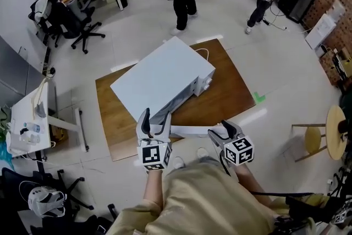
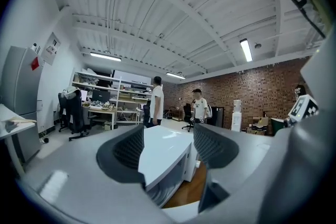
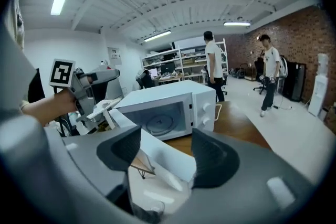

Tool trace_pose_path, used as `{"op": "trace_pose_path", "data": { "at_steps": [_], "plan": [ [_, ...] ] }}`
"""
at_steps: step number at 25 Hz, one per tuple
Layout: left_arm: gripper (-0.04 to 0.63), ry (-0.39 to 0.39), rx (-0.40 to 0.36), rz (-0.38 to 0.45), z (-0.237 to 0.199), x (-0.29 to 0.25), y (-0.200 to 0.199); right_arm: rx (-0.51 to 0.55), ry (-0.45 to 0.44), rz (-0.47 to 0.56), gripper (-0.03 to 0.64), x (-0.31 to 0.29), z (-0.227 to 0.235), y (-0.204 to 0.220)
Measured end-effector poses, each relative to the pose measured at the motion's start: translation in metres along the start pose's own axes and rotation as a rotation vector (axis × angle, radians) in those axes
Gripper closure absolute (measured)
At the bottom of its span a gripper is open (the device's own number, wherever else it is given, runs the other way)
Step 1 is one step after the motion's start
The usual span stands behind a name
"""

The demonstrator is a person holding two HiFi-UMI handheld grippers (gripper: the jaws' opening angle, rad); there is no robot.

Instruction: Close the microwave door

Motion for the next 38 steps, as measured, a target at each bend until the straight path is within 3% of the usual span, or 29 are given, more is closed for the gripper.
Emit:
{"op": "trace_pose_path", "data": {
  "at_steps": [4, 11, 38],
  "plan": [
    [0.305, 0.009, -0.025, 0.0, 0.036, -0.03, -0.012, -0.087, -0.042, -0.044, 0.344, 0.011, 0.029, 0.012],
    [0.305, -0.017, -0.018, -0.031, 0.049, -0.049, -0.002, 0.054, -0.031, -0.07, 0.38, 0.003, 0.051, 0.011],
    [0.305, -0.104, -0.073, -0.031, 0.056, -0.059, 0.003, 0.092, 0.016, 0.053, 0.359, -0.037, 0.118, -0.001]
  ]
}}
Point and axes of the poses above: the fingertips, and each gripper's own axes: x backward along the fingers, z to its right, y out of its underside, the point moved 3 cm from there along x, backward along the fingers, and after that the axes turned 5 degrees about x, right-handed, at the moved point
